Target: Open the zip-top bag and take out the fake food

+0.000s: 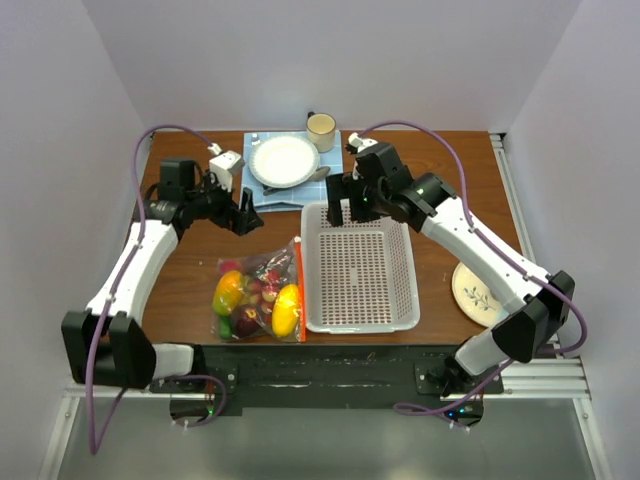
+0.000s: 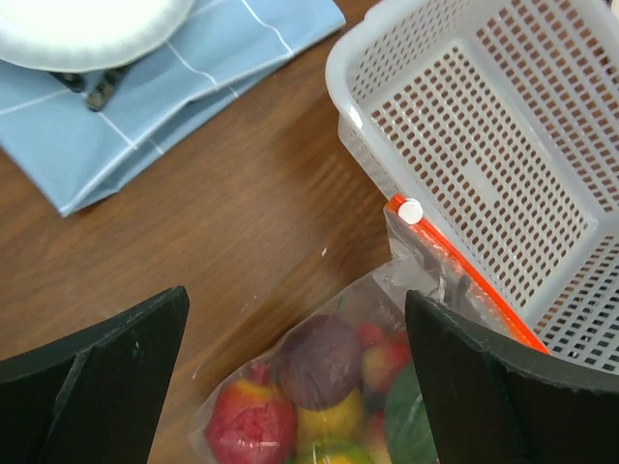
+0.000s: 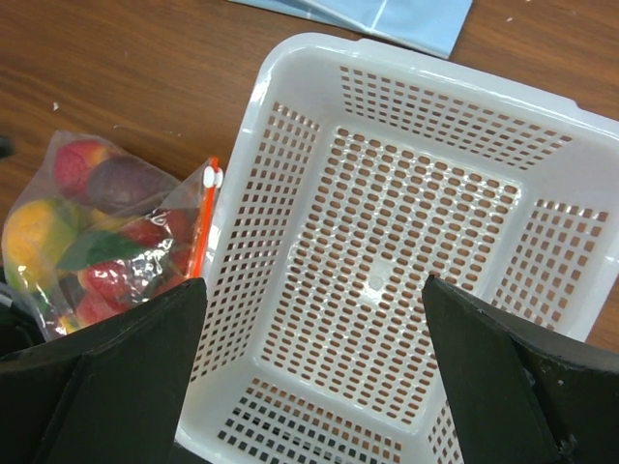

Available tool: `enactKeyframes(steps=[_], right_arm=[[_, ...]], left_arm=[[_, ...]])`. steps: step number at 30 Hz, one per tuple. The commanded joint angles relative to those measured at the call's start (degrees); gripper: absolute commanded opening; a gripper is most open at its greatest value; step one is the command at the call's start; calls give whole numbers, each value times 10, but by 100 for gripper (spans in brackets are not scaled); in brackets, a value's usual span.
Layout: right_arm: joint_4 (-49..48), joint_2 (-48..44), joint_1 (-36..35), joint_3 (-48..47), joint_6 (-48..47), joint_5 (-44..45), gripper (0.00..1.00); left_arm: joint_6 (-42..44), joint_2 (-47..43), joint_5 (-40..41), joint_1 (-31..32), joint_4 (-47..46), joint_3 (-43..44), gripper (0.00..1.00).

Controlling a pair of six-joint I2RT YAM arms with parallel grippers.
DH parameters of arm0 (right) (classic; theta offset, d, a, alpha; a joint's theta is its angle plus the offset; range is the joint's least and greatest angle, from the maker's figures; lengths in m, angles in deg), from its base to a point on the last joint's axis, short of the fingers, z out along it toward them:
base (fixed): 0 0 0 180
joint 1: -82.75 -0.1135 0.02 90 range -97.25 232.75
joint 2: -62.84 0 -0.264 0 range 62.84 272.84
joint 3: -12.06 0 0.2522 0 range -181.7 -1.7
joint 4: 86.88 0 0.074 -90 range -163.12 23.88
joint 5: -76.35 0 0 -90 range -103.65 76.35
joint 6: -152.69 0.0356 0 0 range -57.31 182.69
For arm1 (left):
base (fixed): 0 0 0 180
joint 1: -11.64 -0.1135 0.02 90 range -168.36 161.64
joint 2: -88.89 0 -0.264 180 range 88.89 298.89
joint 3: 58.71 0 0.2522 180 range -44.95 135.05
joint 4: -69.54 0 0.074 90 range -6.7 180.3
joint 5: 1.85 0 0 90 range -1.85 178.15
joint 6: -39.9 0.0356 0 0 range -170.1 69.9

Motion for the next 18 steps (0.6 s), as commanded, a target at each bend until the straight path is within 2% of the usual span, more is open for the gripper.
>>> enactKeyframes(steps=[1, 8, 14, 18], right_arm=[[-45, -30, -4, 17, -3, -46, 99], [-69, -52, -4, 60, 2, -68, 99], [-96, -64, -4, 102, 9, -98, 99], [-108, -72, -4, 120, 16, -106, 99]], left_arm=[[31, 65, -66, 9, -33, 4, 100], [100, 99, -179, 10, -29, -20, 100], [203, 150, -277, 11, 53, 1, 100], [311, 206, -316, 16, 162, 36, 100]])
